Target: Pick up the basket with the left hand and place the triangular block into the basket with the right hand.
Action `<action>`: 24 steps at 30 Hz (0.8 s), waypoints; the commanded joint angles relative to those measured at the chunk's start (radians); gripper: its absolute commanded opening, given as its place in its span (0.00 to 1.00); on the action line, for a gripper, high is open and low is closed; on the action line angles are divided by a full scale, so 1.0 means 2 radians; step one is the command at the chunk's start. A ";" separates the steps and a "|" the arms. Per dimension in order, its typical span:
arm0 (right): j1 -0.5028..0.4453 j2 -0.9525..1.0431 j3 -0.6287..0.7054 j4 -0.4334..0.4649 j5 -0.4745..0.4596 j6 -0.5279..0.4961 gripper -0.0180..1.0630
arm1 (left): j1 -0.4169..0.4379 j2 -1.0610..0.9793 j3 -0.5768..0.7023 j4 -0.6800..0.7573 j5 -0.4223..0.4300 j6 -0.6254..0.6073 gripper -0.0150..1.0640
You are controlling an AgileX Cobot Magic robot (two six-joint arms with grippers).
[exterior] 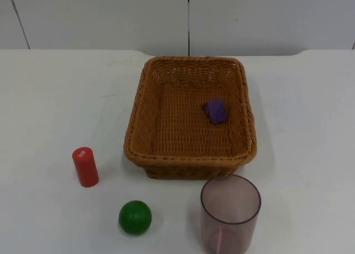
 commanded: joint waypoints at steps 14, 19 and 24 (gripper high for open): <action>-0.118 -0.017 0.003 0.077 -0.060 -0.047 0.98 | 0.141 -0.185 0.097 -0.152 -0.075 0.139 0.99; -0.115 -0.017 0.003 0.100 -0.034 -0.067 0.98 | 0.152 -0.242 0.132 -0.287 -0.021 0.219 0.99; -0.092 -0.017 0.005 0.148 0.043 -0.100 0.98 | 0.152 -0.242 0.136 -0.332 0.065 0.237 0.99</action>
